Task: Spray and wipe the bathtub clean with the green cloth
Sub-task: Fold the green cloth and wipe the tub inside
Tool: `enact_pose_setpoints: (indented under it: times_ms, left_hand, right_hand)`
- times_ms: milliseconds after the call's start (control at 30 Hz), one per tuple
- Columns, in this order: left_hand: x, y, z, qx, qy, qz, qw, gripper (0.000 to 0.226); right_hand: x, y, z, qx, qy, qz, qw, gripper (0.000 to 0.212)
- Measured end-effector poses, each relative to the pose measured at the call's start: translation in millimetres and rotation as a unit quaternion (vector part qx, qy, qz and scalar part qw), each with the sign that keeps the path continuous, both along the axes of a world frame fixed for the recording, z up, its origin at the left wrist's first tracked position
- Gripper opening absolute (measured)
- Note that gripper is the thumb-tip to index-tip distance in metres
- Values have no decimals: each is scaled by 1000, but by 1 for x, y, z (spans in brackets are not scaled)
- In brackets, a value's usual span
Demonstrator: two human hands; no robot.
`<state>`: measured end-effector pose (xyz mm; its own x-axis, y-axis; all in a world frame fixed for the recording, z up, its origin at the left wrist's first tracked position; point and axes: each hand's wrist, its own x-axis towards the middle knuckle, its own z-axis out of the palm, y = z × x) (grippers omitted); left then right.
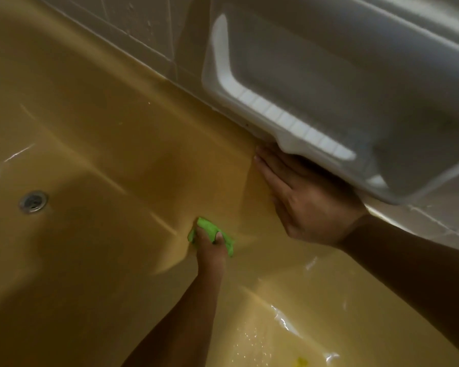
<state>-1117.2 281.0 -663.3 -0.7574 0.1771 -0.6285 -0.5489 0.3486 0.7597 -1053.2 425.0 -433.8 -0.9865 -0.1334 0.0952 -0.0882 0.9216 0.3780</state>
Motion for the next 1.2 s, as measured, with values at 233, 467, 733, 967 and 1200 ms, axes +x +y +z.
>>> enact_pose_setpoints:
  times_ms: [233,467,733,967,1200]
  left_hand:
    - [22,28,73,224,3,128,966,66]
    - [44,39,168,302,151,17,941,79]
    - [85,28,87,123,103,-24,987,71]
    - [103,23,9,26,2,-74,997,75]
    - [109,47,44,187,-65,137,970,67]
  right_hand:
    - [18,5,-3,-48,30,15,998,74]
    - [106,39,1,-83,1,28,996,78]
    - [105,40,-2,-82,10,32,996,79]
    - [105,39,-2,-47,17,40,998,79]
    - [109,42,-3,-64,-3,40,997,78]
